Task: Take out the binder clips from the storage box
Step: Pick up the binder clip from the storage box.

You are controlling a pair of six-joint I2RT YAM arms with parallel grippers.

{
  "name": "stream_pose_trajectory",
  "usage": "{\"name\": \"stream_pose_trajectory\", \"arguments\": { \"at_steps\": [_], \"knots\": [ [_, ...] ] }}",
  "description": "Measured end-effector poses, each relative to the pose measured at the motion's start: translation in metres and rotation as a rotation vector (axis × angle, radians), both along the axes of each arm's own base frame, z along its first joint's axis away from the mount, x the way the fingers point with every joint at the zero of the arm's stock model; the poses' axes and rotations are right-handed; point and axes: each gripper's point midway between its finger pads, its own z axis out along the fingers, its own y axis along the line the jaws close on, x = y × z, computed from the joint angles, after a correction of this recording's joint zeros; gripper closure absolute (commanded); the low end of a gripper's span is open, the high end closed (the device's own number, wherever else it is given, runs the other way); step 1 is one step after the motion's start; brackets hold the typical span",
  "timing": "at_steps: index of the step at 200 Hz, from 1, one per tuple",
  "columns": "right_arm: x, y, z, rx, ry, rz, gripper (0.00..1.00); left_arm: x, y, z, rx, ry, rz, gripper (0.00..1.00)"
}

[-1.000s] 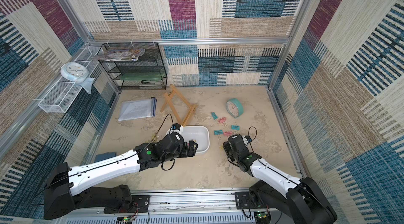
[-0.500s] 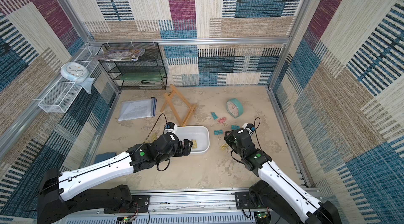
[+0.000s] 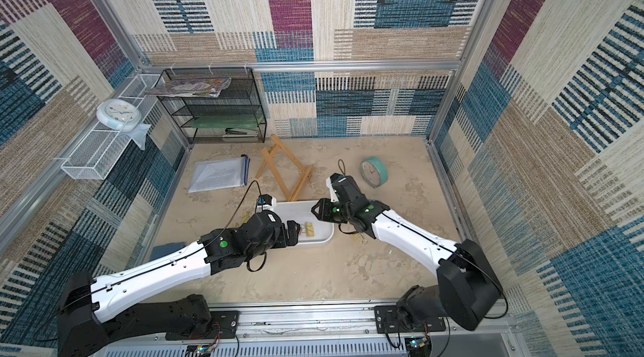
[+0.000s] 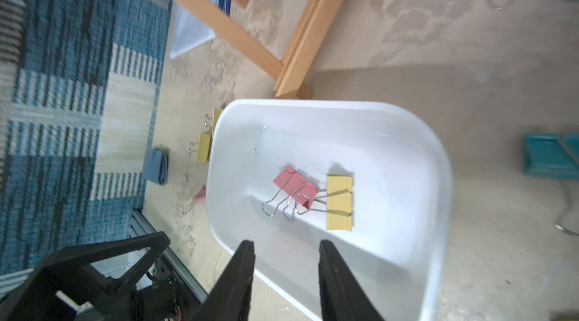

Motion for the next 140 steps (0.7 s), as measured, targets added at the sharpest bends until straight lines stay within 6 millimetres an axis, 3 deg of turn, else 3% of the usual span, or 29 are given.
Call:
{"name": "stream_pose_trajectory", "arguments": {
  "at_steps": [25, 60, 120, 140],
  "knots": [
    [-0.002, 0.023, -0.022, -0.155, 0.016, 0.074, 0.57, 0.0, 0.009, -0.002, 0.004, -0.002, 0.025, 0.01],
    [0.0, 0.039, -0.056, -0.366, 0.042, 0.131, 0.56, -0.004, 0.031, -0.012, 0.022, 0.009, 0.077, 0.01],
    [-0.005, 0.034, -0.097, -0.617, 0.105, 0.177, 0.6, -0.002, 0.043, -0.015, 0.02, 0.008, 0.111, 0.01],
    [-0.006, 0.031, -0.099, -0.643, 0.108, 0.178, 0.72, -0.001, 0.043, -0.016, 0.019, 0.011, 0.115, 0.01]
  ]
}}
